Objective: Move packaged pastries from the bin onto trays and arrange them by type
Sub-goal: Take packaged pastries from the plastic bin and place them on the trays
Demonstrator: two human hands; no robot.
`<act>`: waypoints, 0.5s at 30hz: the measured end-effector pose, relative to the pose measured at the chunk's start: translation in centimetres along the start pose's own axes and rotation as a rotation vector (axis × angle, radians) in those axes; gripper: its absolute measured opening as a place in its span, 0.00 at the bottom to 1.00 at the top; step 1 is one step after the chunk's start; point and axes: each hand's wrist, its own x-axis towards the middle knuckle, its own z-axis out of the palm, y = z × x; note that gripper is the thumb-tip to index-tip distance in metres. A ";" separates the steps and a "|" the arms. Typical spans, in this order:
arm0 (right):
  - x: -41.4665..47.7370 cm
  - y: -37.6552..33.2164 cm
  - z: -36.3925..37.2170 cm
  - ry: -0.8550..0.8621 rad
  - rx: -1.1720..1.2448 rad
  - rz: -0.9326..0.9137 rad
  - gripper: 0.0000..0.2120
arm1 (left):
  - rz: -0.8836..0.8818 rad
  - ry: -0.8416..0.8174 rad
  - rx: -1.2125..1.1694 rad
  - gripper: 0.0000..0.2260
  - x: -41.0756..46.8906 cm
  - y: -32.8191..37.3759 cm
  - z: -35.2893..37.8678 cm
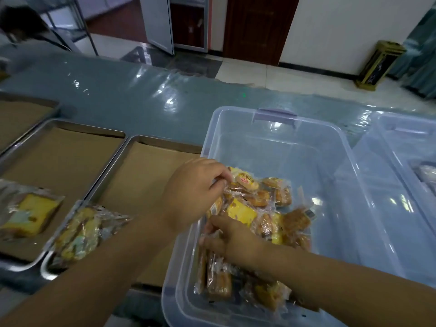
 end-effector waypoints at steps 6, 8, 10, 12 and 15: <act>-0.4 0.0 -2.6 -0.130 -0.170 -0.049 0.05 | -0.016 -0.034 0.059 0.06 0.0 0.5 -0.1; -1.1 -0.5 -5.0 -0.156 -0.220 -0.096 0.05 | -0.017 -0.109 0.152 0.06 0.2 0.8 -0.2; -2.1 -1.3 -7.7 -0.133 -0.236 -0.127 0.07 | -0.025 -0.226 0.248 0.10 0.6 0.8 -0.4; -3.2 -2.3 -10.4 -0.082 -0.203 -0.163 0.11 | -0.040 -0.368 0.213 0.20 1.1 0.9 -0.8; -4.8 -3.6 -13.6 -0.006 -0.090 -0.227 0.09 | -0.003 -0.635 0.001 0.38 1.8 1.9 -0.9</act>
